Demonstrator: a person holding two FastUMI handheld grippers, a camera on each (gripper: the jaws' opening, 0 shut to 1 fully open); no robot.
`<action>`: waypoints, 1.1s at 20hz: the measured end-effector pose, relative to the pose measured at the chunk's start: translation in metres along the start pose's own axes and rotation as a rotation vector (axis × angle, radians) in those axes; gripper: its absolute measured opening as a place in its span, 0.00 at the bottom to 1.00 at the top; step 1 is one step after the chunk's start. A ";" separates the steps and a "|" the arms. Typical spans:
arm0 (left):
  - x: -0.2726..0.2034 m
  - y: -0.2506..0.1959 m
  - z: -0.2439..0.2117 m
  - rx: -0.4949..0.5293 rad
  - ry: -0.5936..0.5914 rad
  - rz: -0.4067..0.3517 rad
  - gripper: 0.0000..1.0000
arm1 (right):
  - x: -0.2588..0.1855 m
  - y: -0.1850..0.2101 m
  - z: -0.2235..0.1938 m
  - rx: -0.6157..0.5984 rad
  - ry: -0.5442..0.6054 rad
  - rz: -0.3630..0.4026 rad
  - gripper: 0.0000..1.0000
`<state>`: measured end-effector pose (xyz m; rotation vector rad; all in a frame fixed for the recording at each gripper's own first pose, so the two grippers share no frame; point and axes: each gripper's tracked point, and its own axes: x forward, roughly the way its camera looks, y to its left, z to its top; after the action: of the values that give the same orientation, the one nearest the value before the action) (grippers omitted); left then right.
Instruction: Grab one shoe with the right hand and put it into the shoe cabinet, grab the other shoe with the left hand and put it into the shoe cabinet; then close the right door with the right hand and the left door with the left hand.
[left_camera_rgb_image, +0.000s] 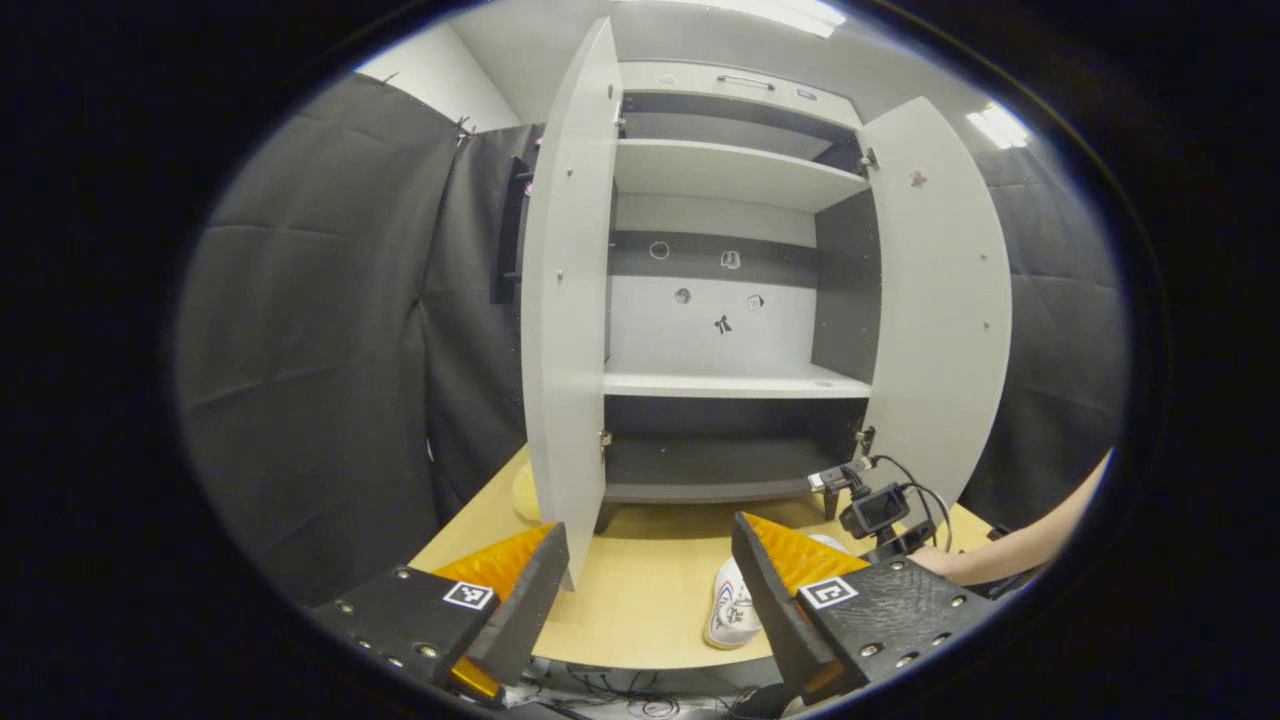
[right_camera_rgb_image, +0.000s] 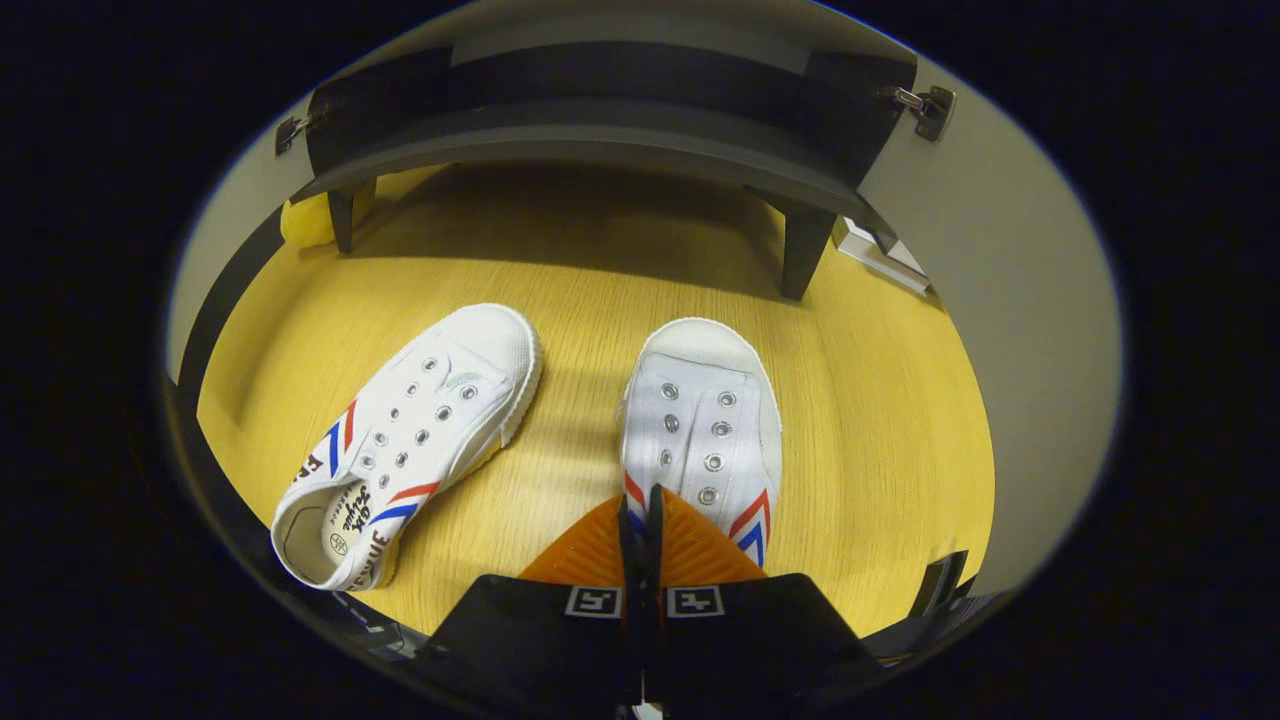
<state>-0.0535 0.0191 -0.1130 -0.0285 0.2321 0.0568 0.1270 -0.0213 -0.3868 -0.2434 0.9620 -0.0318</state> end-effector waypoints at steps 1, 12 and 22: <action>0.000 0.001 0.002 0.003 -0.002 0.000 0.94 | -0.002 -0.002 0.000 -0.008 -0.005 -0.006 0.02; 0.011 -0.014 0.003 0.032 -0.009 -0.072 0.94 | -0.091 0.005 -0.012 -0.008 -0.131 0.049 0.00; 0.028 -0.036 -0.003 0.067 -0.006 -0.137 0.94 | -0.197 0.023 0.035 0.021 -0.328 0.116 0.02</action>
<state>-0.0245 -0.0155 -0.1214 0.0224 0.2258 -0.0873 0.0403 0.0341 -0.2135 -0.1665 0.6471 0.1019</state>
